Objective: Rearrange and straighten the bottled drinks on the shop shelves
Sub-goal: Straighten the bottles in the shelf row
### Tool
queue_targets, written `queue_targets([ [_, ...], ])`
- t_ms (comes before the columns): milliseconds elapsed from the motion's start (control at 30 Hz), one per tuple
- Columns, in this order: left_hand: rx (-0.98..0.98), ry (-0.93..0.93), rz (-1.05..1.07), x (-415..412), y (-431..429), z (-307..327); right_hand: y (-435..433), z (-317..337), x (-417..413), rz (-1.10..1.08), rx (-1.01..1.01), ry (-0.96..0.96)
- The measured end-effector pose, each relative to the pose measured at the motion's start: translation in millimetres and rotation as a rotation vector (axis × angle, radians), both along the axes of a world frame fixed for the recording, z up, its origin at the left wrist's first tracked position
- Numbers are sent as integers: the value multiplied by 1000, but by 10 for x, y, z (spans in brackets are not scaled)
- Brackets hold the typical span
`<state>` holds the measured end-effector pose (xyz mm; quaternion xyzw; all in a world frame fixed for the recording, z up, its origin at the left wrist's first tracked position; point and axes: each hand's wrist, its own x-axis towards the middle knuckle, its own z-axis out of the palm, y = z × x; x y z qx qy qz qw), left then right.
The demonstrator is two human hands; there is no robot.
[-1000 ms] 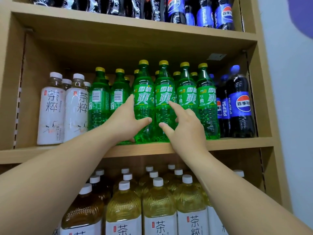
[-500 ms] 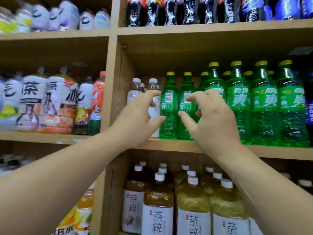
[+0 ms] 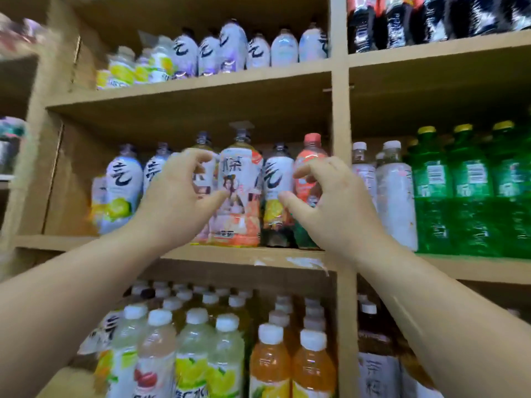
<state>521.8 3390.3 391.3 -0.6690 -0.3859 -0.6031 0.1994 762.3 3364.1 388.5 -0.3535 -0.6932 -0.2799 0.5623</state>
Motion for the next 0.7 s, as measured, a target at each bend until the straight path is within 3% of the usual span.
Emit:
queue_targets([
  [133,-35,-71,12,-488,261,101,194,127,-450,-9,-96,54],
  [400,-146,-9,28,-804,737,453,599,424,-1019,-165,-107,76],
  [700,-139,209,26,-651,902,607,799,618,-1201,-517,-52,-37],
])
